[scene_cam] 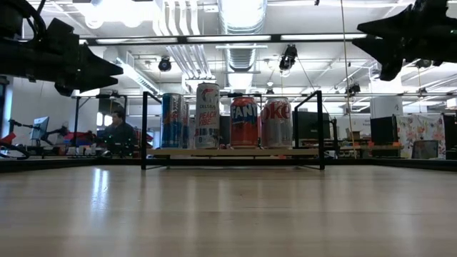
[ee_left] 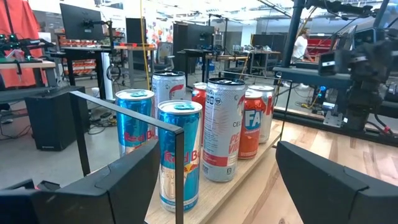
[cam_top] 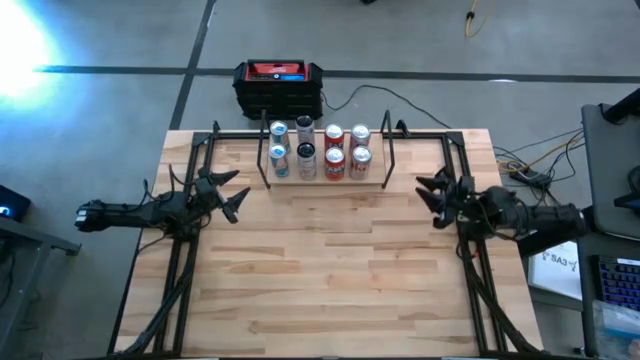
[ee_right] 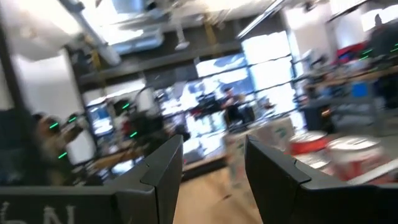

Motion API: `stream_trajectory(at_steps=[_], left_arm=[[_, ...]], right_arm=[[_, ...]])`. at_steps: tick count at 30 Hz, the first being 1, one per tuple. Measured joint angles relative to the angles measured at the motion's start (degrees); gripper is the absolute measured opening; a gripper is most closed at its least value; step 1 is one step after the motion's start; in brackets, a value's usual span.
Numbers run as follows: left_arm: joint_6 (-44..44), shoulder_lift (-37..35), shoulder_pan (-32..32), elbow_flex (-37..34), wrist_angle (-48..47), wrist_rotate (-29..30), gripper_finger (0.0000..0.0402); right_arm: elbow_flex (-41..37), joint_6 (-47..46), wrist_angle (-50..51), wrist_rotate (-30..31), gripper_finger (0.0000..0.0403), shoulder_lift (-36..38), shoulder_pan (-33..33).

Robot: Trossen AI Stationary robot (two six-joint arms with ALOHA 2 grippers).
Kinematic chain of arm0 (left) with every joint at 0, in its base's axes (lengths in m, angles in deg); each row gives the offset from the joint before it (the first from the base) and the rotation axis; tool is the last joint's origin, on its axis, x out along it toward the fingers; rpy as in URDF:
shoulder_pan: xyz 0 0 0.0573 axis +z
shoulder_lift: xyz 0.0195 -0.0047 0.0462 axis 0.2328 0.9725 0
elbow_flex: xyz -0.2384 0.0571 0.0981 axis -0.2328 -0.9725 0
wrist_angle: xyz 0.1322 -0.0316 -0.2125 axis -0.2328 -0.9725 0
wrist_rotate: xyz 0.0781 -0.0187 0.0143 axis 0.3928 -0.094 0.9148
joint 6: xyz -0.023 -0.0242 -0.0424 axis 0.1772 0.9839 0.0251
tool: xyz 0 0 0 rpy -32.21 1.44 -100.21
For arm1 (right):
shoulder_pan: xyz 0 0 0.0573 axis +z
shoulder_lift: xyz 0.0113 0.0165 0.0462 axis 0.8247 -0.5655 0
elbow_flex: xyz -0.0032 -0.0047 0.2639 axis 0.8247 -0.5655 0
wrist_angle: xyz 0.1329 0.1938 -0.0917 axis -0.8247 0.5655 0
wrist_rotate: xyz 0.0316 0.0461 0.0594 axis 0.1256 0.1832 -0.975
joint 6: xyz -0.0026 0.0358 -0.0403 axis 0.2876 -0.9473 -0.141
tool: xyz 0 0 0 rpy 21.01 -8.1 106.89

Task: Place canned beverage on shelf
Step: Return to Home Position

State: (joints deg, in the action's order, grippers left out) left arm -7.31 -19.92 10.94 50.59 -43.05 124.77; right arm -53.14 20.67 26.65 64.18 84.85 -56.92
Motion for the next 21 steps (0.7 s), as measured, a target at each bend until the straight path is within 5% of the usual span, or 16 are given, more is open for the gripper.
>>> stream_trajectory(at_steps=[9,21], left_arm=[[0.0,0.0,0.0,0.0,0.0,0.0,0.0304],[0.0,0.0,0.0,0.0,-0.2,0.0,0.0304]], right_arm=[[0.0,0.0,0.0,0.0,0.0157,2.0,-13.2],[0.0,0.0,0.0,0.1,0.0157,1.9,-20.6]])
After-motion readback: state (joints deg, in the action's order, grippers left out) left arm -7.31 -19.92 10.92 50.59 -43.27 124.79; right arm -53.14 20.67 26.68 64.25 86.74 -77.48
